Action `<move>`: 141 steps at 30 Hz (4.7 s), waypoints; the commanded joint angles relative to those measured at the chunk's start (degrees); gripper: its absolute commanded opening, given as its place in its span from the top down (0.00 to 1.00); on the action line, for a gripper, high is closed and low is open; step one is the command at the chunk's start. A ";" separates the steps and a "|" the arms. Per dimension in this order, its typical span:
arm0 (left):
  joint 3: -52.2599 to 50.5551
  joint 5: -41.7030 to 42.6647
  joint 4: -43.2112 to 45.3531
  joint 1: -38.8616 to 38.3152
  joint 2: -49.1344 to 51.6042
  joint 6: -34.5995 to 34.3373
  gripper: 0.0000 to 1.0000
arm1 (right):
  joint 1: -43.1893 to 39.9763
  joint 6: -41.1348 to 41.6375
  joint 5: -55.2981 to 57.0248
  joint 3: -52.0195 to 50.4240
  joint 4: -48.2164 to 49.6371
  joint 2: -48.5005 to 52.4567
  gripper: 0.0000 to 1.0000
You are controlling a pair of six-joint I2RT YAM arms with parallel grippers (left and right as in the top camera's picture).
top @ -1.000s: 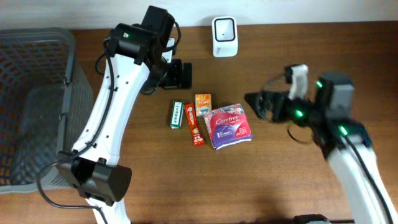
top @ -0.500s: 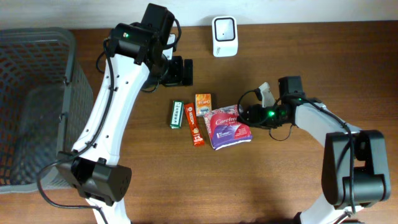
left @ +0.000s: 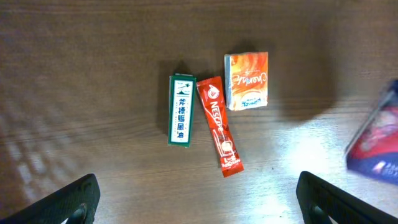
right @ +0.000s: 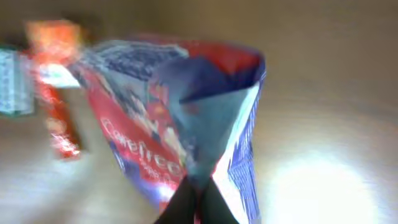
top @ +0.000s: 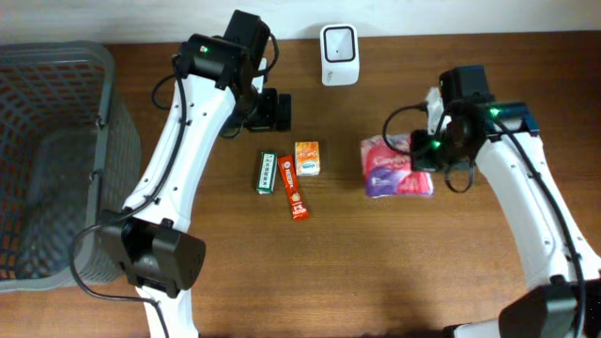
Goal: Scan the item barcode
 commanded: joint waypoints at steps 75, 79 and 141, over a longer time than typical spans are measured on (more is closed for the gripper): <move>-13.68 27.50 17.00 -14.23 18.64 13.44 0.23 | -18.16 -4.57 -22.16 2.95 -0.63 16.55 0.01; -18.12 27.02 20.87 -14.23 18.73 13.05 0.45 | -18.14 -4.57 -22.18 2.95 -0.63 16.57 0.01; 31.23 -20.15 -11.93 9.92 20.74 -10.08 0.32 | 18.10 37.94 -18.60 2.56 33.35 19.91 0.07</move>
